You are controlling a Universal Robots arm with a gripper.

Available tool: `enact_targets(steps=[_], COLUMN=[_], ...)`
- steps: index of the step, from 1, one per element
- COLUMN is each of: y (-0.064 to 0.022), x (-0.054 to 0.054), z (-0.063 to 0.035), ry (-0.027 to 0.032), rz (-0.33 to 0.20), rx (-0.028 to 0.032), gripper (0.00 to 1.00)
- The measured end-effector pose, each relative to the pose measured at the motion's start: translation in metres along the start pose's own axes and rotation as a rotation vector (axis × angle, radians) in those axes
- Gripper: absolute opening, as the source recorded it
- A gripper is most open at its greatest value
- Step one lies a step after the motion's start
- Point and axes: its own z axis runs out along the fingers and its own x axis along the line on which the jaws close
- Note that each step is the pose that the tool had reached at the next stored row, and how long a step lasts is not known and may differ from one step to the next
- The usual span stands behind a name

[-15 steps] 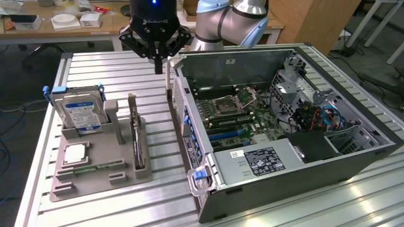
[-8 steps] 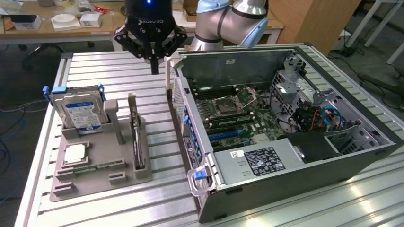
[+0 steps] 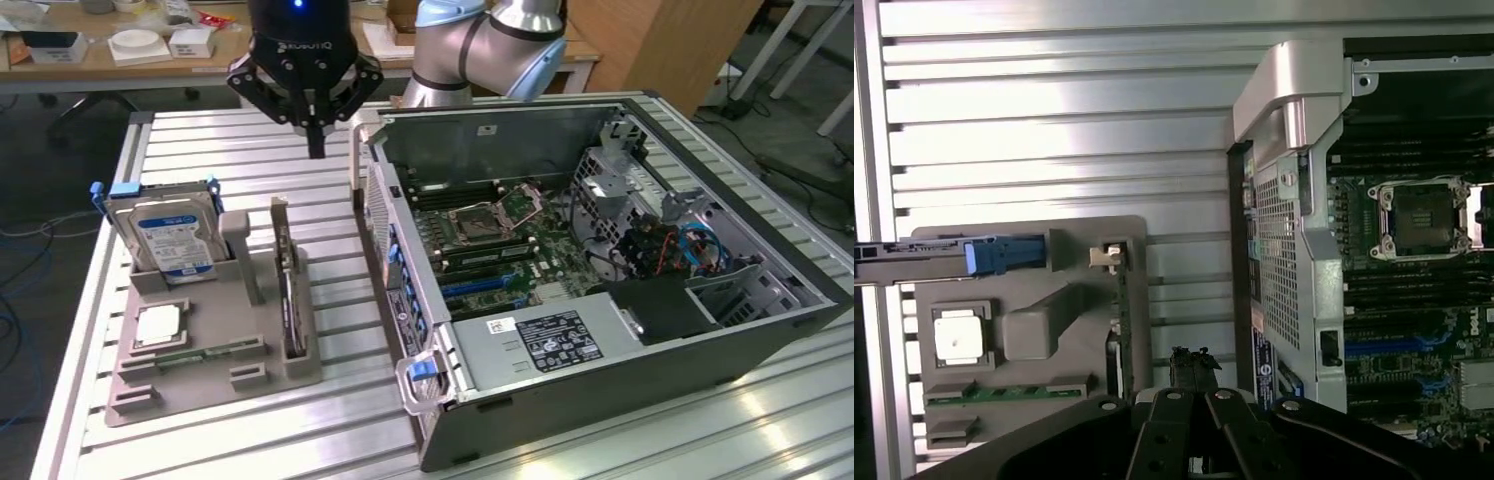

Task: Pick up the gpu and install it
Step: 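Reach for the gpu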

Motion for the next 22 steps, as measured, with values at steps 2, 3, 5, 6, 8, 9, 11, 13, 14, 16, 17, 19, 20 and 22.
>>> enact_targets(steps=[2,3,5,6,8,9,11,13,14,16,17,19,20,22], y=[-0.0002,-0.0003,-0.0006,-0.0007,-0.0010,-0.0011,-0.0016,-0.0023,-0.0025,-0.0030,-0.0033,-0.0036,-0.0037,-0.0040], x=[0.003,0.004,0.006,0.008,0.010,0.012,0.014,0.018,0.020,0.024,0.026,0.029,0.031,0.034], z=[-0.0001,-0.0001,-0.0002,-0.0002,-0.0003,-0.0003,-0.0004,-0.0005,-0.0006,-0.0007,-0.0007,-0.0008,-0.0009,-0.0010], ry=[-0.0001,-0.0001,0.0000,0.0000,0.0000,0.0000,0.0001,0.0000,0.0000,0.0001,0.0002,0.0003,0.0003,0.0003], rz=[0.000,0.000,0.000,0.000,0.000,0.000,0.000,0.000,-0.001,-0.003,-0.004,-0.006,-0.006,-0.007], rx=[0.0000,0.0000,0.0000,0.0000,0.0000,0.0000,0.0000,0.0000,0.0000,-0.0001,-0.0001,-0.0001,-0.0001,-0.0001], gripper=[0.10,0.10,0.10,0.10,0.10,0.10,0.10,0.10,0.10,0.10,0.10,0.10,0.10,0.10])
